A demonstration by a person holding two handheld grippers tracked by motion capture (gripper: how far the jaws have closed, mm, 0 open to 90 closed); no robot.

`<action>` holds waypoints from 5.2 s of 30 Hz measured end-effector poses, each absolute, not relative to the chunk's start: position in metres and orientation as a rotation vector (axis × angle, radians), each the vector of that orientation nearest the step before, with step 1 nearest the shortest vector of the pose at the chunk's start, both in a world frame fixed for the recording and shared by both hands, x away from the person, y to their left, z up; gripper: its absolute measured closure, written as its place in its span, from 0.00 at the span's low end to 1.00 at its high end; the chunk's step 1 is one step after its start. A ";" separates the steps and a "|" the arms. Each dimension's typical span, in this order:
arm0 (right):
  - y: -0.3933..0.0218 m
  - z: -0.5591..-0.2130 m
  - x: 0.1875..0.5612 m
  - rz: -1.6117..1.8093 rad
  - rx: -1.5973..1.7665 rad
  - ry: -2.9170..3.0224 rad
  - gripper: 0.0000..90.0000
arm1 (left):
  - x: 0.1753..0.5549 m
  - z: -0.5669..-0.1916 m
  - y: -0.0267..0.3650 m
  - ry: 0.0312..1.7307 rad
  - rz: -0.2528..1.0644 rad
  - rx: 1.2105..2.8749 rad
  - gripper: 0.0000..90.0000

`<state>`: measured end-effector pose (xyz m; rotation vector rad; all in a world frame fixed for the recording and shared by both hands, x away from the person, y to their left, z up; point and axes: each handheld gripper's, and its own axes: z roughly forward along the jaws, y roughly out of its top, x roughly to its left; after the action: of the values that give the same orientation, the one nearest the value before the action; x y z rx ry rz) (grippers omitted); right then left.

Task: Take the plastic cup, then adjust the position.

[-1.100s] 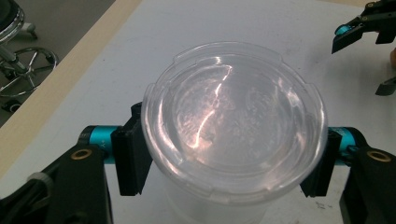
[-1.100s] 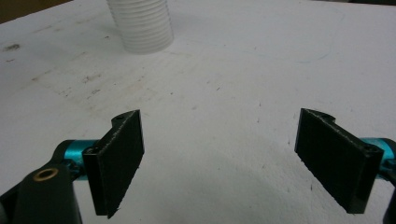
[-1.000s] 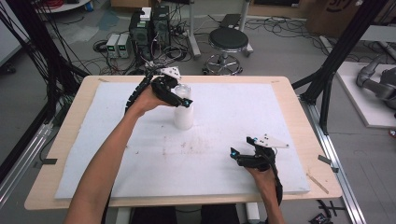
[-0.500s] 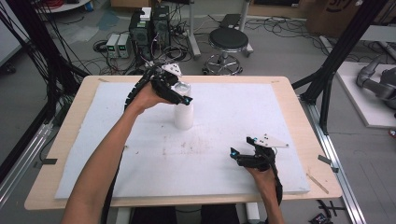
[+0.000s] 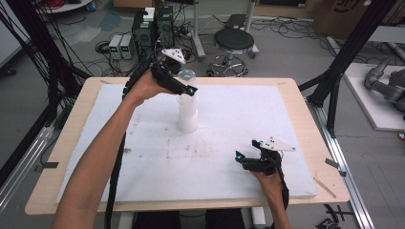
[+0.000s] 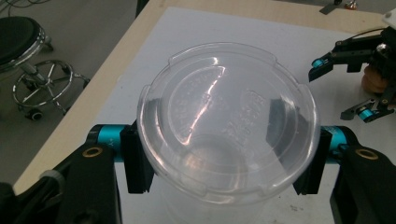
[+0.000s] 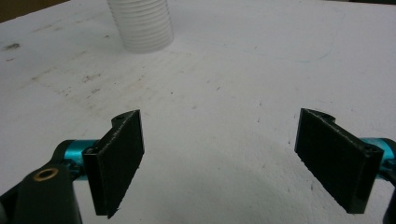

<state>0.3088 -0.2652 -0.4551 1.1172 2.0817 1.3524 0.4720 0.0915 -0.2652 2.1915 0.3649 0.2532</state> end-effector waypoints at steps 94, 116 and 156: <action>-0.251 -0.413 0.309 1.658 0.732 2.313 0.17 | 0.299 -0.387 0.173 0.208 0.079 1.667 0.43; -0.193 -0.383 0.310 1.858 0.353 2.431 0.17 | 0.307 -0.382 0.129 0.118 0.018 1.640 0.44; -0.146 -0.384 0.305 1.836 0.153 2.507 0.35 | 0.310 -0.375 0.102 0.091 -0.013 1.646 0.39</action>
<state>0.3047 -0.1456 -0.3838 0.1532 2.5075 1.8356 0.3095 0.1017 -0.3753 1.6459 0.0913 -0.0126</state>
